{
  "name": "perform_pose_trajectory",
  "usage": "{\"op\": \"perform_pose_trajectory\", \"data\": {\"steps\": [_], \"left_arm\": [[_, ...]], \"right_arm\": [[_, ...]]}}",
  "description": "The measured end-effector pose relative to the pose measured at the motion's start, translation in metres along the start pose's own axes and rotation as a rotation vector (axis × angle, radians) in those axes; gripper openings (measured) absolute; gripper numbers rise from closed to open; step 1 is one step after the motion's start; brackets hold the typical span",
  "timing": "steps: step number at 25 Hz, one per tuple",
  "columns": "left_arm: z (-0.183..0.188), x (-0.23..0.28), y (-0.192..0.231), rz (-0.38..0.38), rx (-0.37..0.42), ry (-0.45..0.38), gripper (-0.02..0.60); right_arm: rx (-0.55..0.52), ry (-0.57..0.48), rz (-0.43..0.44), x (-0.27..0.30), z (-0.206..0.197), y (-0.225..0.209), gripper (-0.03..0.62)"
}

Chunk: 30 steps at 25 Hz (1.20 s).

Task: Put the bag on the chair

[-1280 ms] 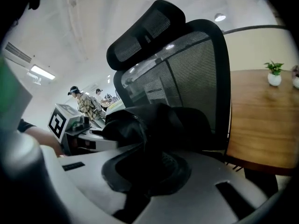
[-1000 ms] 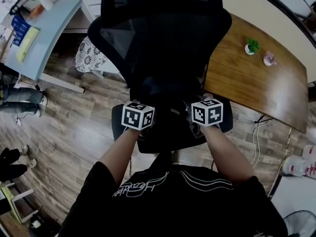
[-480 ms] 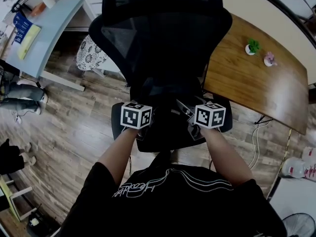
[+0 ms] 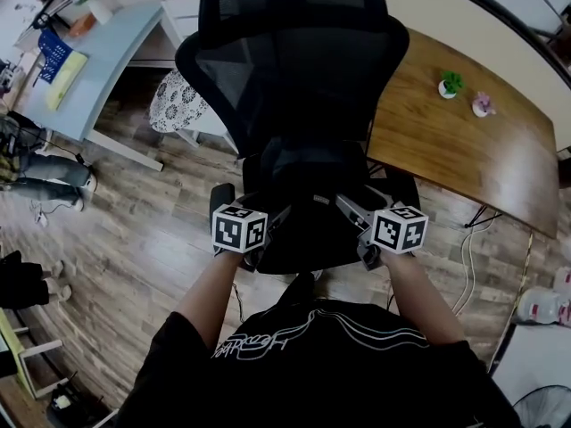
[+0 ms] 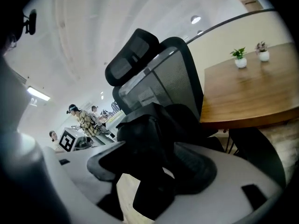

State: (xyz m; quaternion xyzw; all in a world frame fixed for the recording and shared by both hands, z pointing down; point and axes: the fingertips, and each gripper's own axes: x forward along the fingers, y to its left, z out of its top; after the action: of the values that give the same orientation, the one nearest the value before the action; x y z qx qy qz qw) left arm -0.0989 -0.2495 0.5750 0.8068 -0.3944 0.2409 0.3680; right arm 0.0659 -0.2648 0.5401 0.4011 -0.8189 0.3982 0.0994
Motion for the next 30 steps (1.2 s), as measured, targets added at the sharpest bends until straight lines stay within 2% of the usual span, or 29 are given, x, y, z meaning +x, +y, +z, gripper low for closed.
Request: {"op": "perform_pose_trajectory", "data": {"steps": [5,7,9,12,14,17,19,23,30], "left_arm": [[0.007,-0.042,-0.039,-0.039,-0.017,-0.072,0.304],[0.013,-0.062,-0.061,-0.063,-0.021,-0.112,0.24],[0.012,-0.079,-0.082,-0.085,-0.075,-0.142,0.189],[0.001,-0.1,-0.115,-0.158,-0.161,-0.177,0.108],[-0.003,-0.114,-0.141,-0.223,-0.153,-0.206,0.064],[-0.003,-0.14,-0.184,-0.332,-0.106,-0.276,0.044],[-0.005,-0.156,-0.209,-0.374,-0.057,-0.303,0.041],[-0.012,-0.176,-0.243,-0.369,0.059,-0.314,0.04],[-0.041,-0.19,-0.274,-0.368,0.136,-0.306,0.04]], "right_arm": [[-0.1,0.02,-0.002,-0.042,-0.011,0.024,0.214],[-0.097,-0.001,0.032,-0.061,-0.01,0.038,0.169],[-0.077,-0.035,0.076,-0.079,-0.008,0.055,0.045],[-0.071,-0.062,0.143,-0.103,-0.013,0.08,-0.005],[-0.09,-0.073,0.208,-0.12,-0.019,0.099,-0.005],[-0.088,-0.085,0.308,-0.145,-0.031,0.123,-0.006],[-0.07,-0.09,0.355,-0.162,-0.039,0.136,-0.006],[-0.078,-0.106,0.415,-0.192,-0.049,0.162,-0.006],[-0.097,-0.185,0.439,-0.232,-0.062,0.185,-0.006]]}}
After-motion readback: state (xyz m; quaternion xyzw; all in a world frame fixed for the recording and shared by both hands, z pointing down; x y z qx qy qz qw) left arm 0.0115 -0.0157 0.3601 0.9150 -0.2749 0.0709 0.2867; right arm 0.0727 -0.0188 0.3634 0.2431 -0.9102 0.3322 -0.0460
